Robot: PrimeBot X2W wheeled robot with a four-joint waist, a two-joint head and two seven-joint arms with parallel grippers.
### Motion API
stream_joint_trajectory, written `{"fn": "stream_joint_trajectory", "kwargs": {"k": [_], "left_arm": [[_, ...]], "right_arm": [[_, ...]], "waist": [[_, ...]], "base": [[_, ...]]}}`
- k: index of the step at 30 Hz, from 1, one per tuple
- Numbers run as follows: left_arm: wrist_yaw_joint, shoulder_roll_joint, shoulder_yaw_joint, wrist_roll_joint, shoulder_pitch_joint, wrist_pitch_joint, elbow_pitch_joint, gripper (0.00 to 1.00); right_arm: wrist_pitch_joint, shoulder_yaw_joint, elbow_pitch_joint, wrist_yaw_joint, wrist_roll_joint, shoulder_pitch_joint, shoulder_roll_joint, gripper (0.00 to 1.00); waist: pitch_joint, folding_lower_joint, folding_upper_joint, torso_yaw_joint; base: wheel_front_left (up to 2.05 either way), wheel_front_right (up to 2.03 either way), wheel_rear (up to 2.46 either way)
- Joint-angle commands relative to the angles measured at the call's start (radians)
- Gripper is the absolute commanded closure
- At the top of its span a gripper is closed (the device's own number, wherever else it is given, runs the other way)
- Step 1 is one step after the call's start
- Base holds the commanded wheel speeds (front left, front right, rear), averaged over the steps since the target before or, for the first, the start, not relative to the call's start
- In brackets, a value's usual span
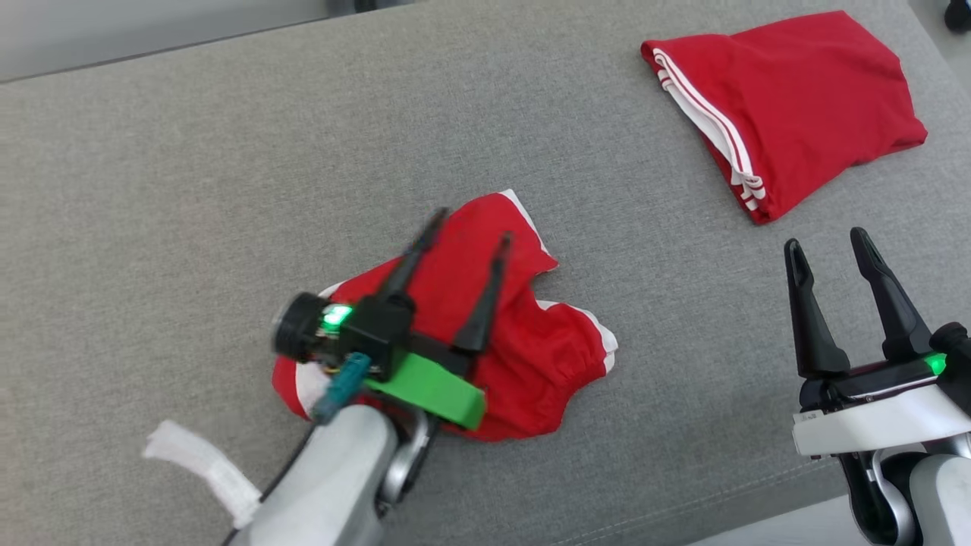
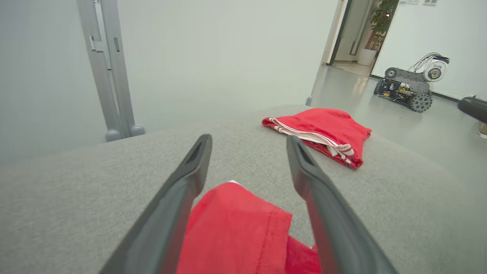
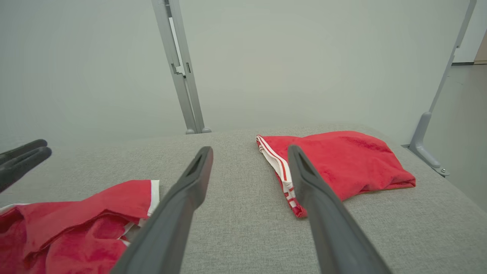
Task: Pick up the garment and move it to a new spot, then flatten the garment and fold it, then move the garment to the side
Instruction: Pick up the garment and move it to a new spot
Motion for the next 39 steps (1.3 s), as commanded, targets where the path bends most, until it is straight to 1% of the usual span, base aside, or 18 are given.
{"fn": "stream_joint_trajectory", "kwargs": {"k": [1, 6, 9, 11, 16, 20, 29, 39], "left_arm": [[0.027, 0.030, 0.026, 0.016, 0.029, -0.005, -0.024, 0.00], [0.093, 0.102, 0.136, 0.011, 0.092, -0.005, -0.085, 0.00], [0.115, 0.143, 0.198, 0.000, 0.143, -0.005, -0.112, 0.00], [0.122, 0.165, 0.233, -0.010, 0.176, -0.005, -0.123, 0.00], [0.116, 0.204, 0.306, -0.051, 0.258, -0.006, -0.142, 0.00], [0.111, 0.226, 0.332, -0.067, 0.318, -0.006, -0.154, 0.00], [0.092, 0.243, 0.331, -0.102, 0.409, -0.002, -0.152, 0.00], [0.099, 0.249, 0.317, -0.104, 0.431, 0.008, -0.147, 0.00]], "right_arm": [[0.004, -0.005, -0.001, -0.002, -0.006, 0.012, -0.006, 0.00], [0.022, -0.004, -0.006, -0.002, -0.009, 0.035, -0.011, 0.00], [0.038, -0.001, -0.013, -0.002, -0.011, 0.050, -0.011, 0.00], [0.045, -0.006, -0.012, -0.002, -0.013, 0.061, -0.010, 0.00], [0.059, -0.012, -0.014, -0.002, -0.008, 0.089, 0.003, 0.00], [0.070, -0.015, -0.011, -0.002, -0.008, 0.112, 0.008, 0.00], [0.099, -0.015, -0.017, -0.002, -0.015, 0.168, 0.026, 0.00], [0.119, -0.026, -0.037, -0.002, -0.022, 0.188, 0.032, 0.00]], "waist": [[-0.057, 0.0001, -0.0001, 0.051], [-0.106, 0.0001, -0.0001, 0.092], [-0.130, 0.0001, -0.0001, 0.116], [-0.145, 0.0001, -0.0001, 0.131], [-0.180, 0.0001, -0.0001, 0.154], [-0.209, 0.0001, -0.0001, 0.155], [-0.265, 0.0001, -0.0001, 0.137], [-0.276, 0.0001, -0.0001, 0.135]], "base": [[0.00, 0.00, 0.00], [0.00, 0.00, 0.00], [0.00, 0.00, 0.00], [0.00, 0.00, 0.00], [0.00, 0.00, 0.00], [0.00, 0.00, 0.00], [0.00, 0.00, 0.00], [0.00, 0.00, 0.00]]}}
